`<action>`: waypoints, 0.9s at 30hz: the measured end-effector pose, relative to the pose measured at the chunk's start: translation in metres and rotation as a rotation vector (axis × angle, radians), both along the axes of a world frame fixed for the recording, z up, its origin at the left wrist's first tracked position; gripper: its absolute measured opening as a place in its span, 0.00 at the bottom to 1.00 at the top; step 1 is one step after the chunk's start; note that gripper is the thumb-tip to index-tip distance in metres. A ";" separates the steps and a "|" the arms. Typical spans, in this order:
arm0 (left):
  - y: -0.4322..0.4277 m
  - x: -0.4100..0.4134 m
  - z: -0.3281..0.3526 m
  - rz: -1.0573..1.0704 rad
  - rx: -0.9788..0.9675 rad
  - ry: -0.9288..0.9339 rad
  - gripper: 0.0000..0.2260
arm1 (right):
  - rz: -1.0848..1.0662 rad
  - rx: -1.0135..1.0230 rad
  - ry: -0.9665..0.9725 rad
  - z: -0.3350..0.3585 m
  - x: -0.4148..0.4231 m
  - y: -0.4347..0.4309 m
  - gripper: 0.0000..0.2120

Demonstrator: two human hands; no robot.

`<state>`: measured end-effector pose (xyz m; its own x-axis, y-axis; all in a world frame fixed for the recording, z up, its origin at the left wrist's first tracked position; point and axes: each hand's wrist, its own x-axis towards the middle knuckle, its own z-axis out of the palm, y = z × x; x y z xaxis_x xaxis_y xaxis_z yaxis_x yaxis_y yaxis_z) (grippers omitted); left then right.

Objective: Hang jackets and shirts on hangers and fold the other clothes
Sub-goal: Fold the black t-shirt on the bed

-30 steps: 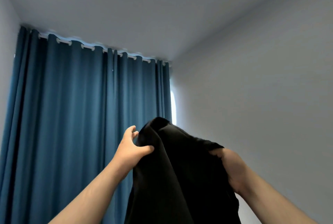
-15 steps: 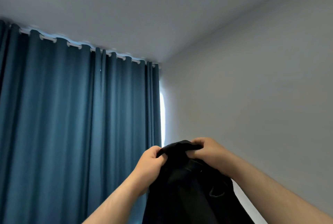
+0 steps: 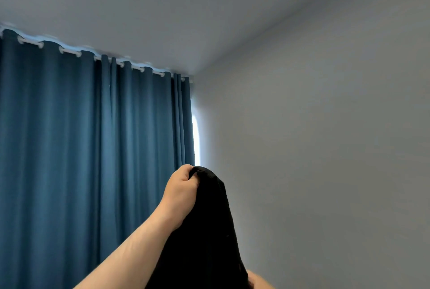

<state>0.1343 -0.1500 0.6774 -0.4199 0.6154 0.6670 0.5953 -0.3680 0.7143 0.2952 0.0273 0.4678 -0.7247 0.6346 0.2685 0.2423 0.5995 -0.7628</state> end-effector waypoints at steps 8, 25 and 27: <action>-0.007 -0.037 -0.009 0.250 0.038 0.351 0.10 | -0.324 -0.219 0.418 0.056 0.028 -0.056 0.08; 0.101 0.042 -0.088 0.073 -0.210 0.323 0.15 | -0.586 -0.086 0.387 0.121 0.231 -0.016 0.05; 0.117 0.066 -0.095 -0.026 -0.206 0.247 0.13 | -0.600 -0.159 0.467 0.111 0.249 -0.002 0.11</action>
<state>0.2005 -0.0329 0.5828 -0.2428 0.7566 0.6071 0.7522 -0.2484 0.6104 0.5439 0.0249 0.5790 -0.0792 0.9391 0.3344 0.1226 0.3421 -0.9316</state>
